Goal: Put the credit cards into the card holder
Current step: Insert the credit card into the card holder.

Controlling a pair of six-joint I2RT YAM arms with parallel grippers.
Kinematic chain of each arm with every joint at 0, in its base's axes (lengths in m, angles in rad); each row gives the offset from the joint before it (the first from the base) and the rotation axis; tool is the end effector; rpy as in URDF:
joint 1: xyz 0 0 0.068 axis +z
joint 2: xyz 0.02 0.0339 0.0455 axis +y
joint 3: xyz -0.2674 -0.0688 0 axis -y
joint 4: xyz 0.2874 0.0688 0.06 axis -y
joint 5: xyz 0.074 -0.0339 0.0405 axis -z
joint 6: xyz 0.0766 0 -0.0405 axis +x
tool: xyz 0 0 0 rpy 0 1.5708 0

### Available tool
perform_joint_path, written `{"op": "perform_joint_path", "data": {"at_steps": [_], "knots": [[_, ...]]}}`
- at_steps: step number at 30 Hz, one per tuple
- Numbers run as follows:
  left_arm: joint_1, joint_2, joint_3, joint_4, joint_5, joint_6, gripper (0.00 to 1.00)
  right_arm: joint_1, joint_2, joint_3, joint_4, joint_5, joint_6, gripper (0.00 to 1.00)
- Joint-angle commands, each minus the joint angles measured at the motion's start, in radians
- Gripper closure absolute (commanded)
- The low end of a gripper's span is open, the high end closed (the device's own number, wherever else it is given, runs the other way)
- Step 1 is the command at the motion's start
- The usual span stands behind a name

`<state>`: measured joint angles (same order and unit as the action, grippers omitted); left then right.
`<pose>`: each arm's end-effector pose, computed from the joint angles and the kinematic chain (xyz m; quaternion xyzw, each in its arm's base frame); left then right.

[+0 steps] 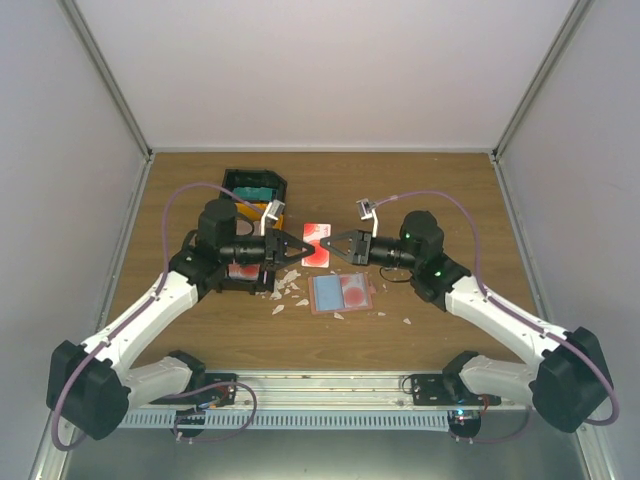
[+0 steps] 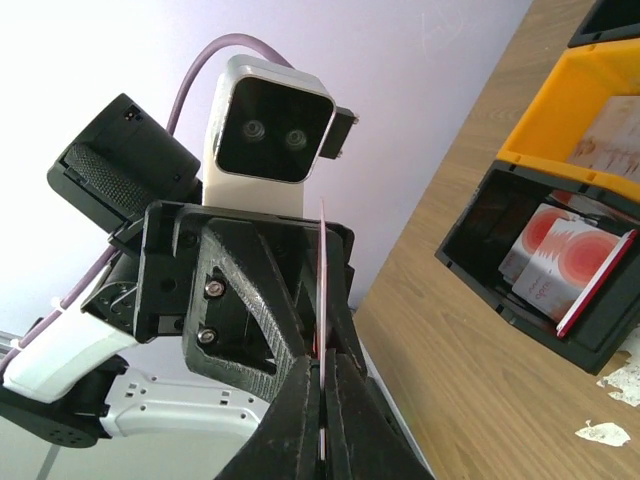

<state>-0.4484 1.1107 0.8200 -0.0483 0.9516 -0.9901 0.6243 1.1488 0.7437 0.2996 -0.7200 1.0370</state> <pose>0.2483 -0.1887 0.2888 0.0608 0.7699 -0.6196 0.1400 0.2375 0.2334 0.2855 -0.0881 0.7293 0.6388 0.2288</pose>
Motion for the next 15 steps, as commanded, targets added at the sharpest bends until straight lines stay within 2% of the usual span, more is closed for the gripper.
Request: {"op": "perform_joint_path", "data": {"at_steps": [1, 7, 12, 15], "knots": [[-0.01, 0.004, 0.011, 0.007, -0.006, 0.056, 0.88, -0.005, -0.004, -0.022, 0.013, -0.024, 0.006, 1.0], [-0.009, 0.015, -0.005, 0.002, -0.019, 0.074, 0.87, -0.006, -0.004, -0.044, 0.003, -0.02, -0.007, 1.0], [-0.009, 0.015, -0.028, 0.018, -0.027, 0.071, 1.0, -0.013, 0.005, -0.042, -0.031, -0.025, -0.038, 0.98], [-0.01, 0.011, -0.042, 0.009, -0.055, 0.075, 1.0, -0.02, -0.007, -0.033, -0.155, 0.059, -0.115, 0.66]]}}
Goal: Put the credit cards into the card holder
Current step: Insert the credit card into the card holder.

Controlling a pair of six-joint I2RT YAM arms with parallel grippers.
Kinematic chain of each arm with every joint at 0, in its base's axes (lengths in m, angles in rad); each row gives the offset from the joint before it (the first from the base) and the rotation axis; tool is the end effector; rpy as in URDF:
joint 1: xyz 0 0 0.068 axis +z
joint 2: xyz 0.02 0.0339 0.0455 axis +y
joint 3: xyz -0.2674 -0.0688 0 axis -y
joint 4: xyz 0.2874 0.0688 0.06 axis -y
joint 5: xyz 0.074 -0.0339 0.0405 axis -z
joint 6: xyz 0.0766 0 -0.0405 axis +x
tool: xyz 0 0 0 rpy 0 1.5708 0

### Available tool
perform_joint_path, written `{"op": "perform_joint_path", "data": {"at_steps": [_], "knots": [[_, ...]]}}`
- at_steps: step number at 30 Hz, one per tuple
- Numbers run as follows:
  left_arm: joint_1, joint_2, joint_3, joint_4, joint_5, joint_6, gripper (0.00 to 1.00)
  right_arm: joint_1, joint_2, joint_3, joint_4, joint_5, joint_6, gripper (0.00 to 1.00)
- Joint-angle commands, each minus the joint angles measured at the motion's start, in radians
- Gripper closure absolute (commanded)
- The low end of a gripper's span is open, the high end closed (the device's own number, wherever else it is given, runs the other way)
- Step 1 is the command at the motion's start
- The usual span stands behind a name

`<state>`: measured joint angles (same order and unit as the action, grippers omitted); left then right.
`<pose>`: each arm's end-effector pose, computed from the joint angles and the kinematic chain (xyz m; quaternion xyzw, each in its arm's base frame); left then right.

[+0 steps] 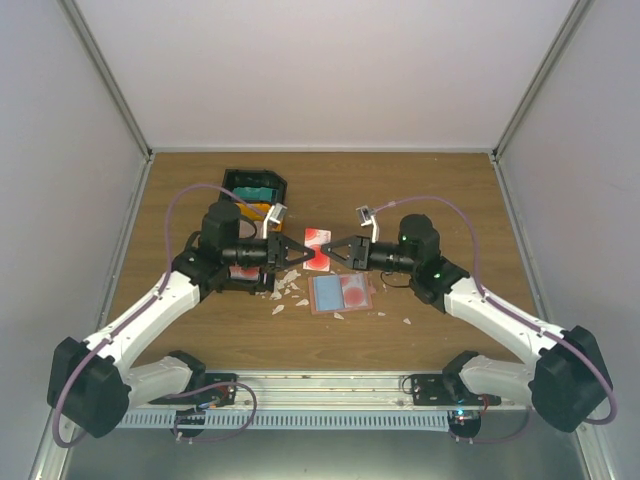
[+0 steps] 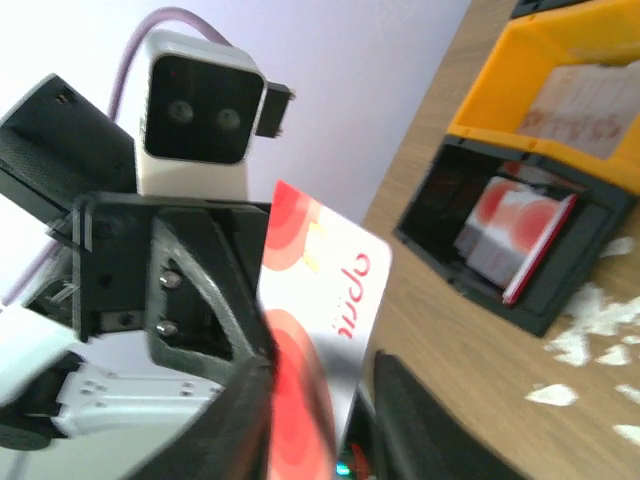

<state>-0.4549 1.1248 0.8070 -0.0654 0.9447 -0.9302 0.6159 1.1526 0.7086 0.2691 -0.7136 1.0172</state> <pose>0.2482 -0.1905 0.2775 0.0737 0.7773 -0.6084 0.1427 0.2376 0.2296 0.2656 -0.0769 0.7482 0.6221 0.2173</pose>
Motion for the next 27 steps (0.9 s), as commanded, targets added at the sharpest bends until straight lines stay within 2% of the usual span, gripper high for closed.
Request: {"op": "perform_joint_path", "data": {"at_steps": [1, 2, 4, 8, 11, 19, 23, 27], "knots": [[-0.004, -0.002, -0.035, 0.014, -0.066, 0.02, 1.0, -0.016, -0.023, 0.004, -0.183, 0.108, -0.132, 0.56], [-0.005, -0.001, -0.045, 0.001, -0.1, 0.026, 1.0, -0.019, -0.038, 0.003, -0.242, 0.169, -0.164, 0.5], [-0.019, 0.001, -0.061, -0.026, -0.182, 0.035, 1.0, -0.022, -0.067, -0.001, -0.375, 0.31, -0.239, 0.45], [-0.128, 0.038, -0.046, -0.088, -0.445, 0.076, 1.0, -0.015, -0.094, -0.009, -0.612, 0.626, -0.361, 0.4], [-0.194, 0.107, -0.062, -0.022, -0.533, 0.029, 1.0, -0.004, -0.083, -0.029, -0.724, 0.775, -0.403, 0.38], [-0.376, 0.366, -0.083, 0.207, -0.721, -0.134, 1.0, 0.044, 0.08, -0.065, -0.736, 0.824, -0.431, 0.34], [-0.39, 0.453, -0.069, 0.211, -0.767, -0.226, 1.0, 0.043, 0.146, -0.071, -0.678, 0.808, -0.44, 0.36], [-0.391, 0.483, -0.052, 0.202, -0.811, -0.246, 1.0, 0.044, 0.192, -0.064, -0.648, 0.785, -0.444, 0.38]]}}
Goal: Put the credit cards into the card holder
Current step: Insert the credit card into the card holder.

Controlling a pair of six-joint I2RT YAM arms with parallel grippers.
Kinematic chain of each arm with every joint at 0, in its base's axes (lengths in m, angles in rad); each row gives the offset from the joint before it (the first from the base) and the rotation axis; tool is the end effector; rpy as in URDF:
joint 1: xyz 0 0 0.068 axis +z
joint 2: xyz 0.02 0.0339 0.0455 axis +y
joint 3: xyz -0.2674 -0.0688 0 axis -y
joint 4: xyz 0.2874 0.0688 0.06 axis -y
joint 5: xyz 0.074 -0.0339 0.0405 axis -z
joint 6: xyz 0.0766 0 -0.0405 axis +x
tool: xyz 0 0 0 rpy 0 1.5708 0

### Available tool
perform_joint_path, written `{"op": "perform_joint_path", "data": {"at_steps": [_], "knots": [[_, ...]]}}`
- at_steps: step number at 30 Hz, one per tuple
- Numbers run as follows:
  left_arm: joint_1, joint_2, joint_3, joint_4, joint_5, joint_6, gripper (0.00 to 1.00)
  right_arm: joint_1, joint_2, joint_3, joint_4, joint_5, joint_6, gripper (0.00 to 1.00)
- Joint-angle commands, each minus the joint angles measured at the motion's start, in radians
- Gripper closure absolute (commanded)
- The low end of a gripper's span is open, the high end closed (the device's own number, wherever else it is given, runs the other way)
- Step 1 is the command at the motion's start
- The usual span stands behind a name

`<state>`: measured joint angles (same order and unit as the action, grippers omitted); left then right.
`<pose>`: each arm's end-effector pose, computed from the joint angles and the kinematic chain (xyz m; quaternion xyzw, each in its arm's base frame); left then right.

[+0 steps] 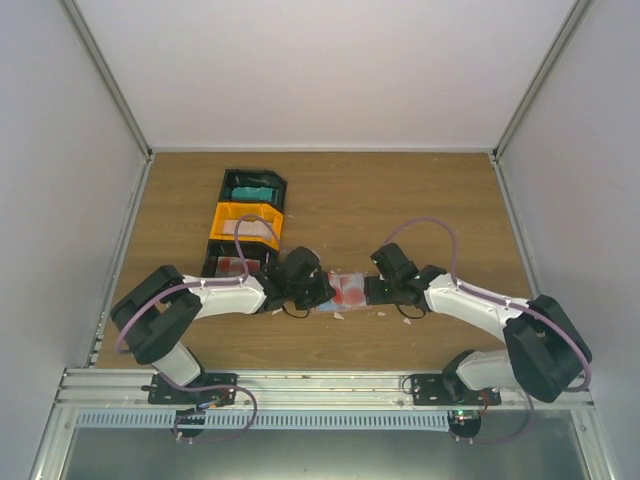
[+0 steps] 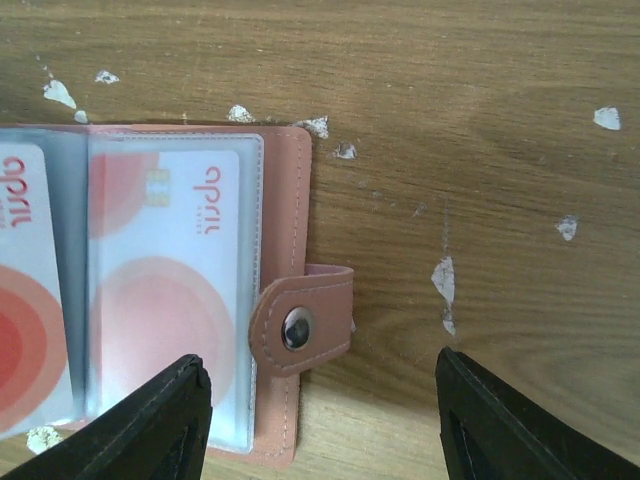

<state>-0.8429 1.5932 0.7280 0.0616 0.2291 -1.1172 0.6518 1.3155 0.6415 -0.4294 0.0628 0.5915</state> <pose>0.2273 -0.2812 0.0940 -0.0836 0.9184 -0.3678 0.1191 0.2273 0.1674 0.1054 -0.0220 0.9721 0.1100 0.2059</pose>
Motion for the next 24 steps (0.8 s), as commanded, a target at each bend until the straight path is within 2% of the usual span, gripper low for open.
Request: {"op": "perform_joint_path", "data": {"at_steps": [1, 10, 17, 24], "knots": [[-0.002, 0.021, 0.031, 0.069, -0.103, -0.065, 1.0, 0.009, 0.035, 0.0, 0.058, 0.0, -0.017, 0.38], [0.004, 0.11, 0.02, 0.173, -0.004, -0.073, 1.0, 0.007, 0.099, -0.013, 0.074, -0.044, -0.007, 0.42], [0.005, 0.128, -0.01, 0.238, 0.048, -0.067, 1.0, 0.007, 0.151, -0.026, 0.065, -0.036, 0.026, 0.55], [0.008, 0.109, -0.071, 0.234, 0.045, -0.136, 1.0, 0.007, 0.172, -0.036, 0.064, -0.036, 0.049, 0.61]]}}
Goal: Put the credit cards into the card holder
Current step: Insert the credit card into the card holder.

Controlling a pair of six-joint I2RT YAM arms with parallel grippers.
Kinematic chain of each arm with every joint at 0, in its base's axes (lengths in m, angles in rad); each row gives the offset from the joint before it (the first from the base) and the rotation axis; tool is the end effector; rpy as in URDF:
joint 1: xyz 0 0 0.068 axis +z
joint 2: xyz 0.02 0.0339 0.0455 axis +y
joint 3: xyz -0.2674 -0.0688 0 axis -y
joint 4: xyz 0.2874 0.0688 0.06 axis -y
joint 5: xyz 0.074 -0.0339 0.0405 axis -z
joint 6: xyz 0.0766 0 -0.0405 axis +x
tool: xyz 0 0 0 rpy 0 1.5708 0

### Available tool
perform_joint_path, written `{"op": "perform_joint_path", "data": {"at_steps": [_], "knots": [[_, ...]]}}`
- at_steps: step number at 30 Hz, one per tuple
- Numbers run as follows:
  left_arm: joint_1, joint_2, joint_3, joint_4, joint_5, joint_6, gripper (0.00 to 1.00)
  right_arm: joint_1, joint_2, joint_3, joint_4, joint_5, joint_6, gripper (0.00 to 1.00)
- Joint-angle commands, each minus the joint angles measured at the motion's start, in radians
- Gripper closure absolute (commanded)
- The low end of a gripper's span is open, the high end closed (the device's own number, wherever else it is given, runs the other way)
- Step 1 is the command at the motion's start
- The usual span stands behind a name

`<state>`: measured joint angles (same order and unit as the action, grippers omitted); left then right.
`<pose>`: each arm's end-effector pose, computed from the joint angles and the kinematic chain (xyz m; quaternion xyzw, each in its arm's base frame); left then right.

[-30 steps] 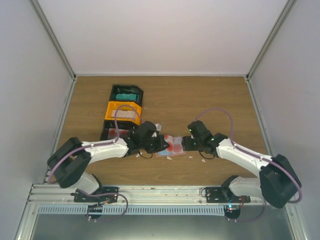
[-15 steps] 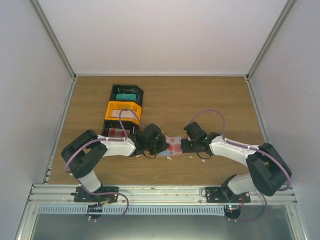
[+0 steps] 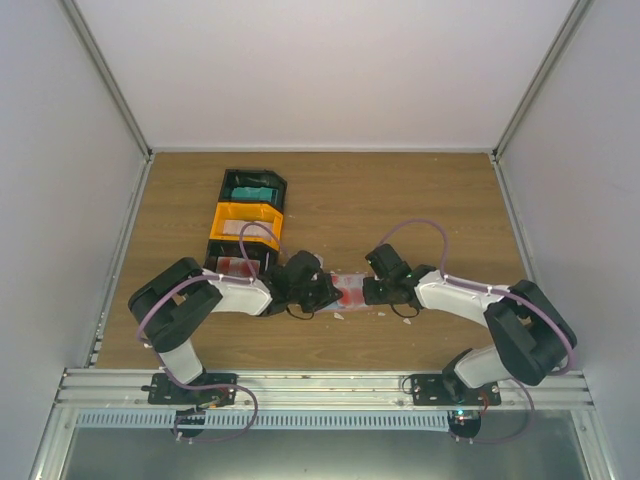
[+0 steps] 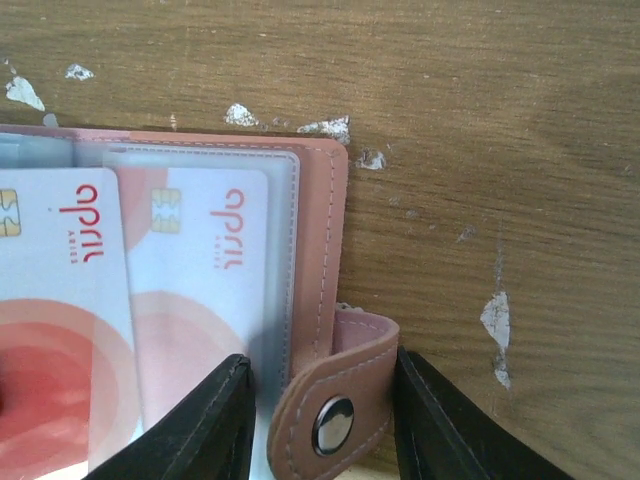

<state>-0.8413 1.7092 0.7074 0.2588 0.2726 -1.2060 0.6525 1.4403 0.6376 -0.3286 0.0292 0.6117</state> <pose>0.2320 -0.2904 0.0686 -0.1107 0.9019 -0.4050 0.1011 0.2335 0.1756 0.0773 -0.0167 0.9757 0.1173 0.1843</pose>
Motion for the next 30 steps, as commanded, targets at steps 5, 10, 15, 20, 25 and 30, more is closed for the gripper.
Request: {"op": "perform_joint_path", "data": {"at_steps": [5, 10, 15, 20, 25, 30], "knots": [[0.016, 0.014, -0.063, 0.055, 0.034, -0.065, 1.0, 0.007, 0.054, -0.033, -0.036, -0.005, 0.036, 0.62], [0.039, 0.051, -0.045, 0.081, 0.093, -0.042, 1.0, 0.007, 0.058, -0.042, -0.023, -0.023, 0.037, 0.66], [0.042, 0.088, -0.034, 0.098, 0.141, -0.034, 0.97, 0.007, 0.066, -0.051, -0.005, -0.047, 0.041, 0.69], [0.042, 0.138, -0.004, 0.109, 0.194, -0.007, 0.94, 0.007, 0.069, -0.061, 0.01, -0.061, 0.046, 0.69], [0.038, 0.181, 0.054, 0.057, 0.213, 0.055, 0.92, 0.007, 0.07, -0.068, 0.021, -0.063, 0.054, 0.69], [0.029, 0.193, 0.089, 0.007, 0.197, 0.1, 0.85, 0.006, 0.066, -0.073, 0.025, -0.056, 0.063, 0.69]]}}
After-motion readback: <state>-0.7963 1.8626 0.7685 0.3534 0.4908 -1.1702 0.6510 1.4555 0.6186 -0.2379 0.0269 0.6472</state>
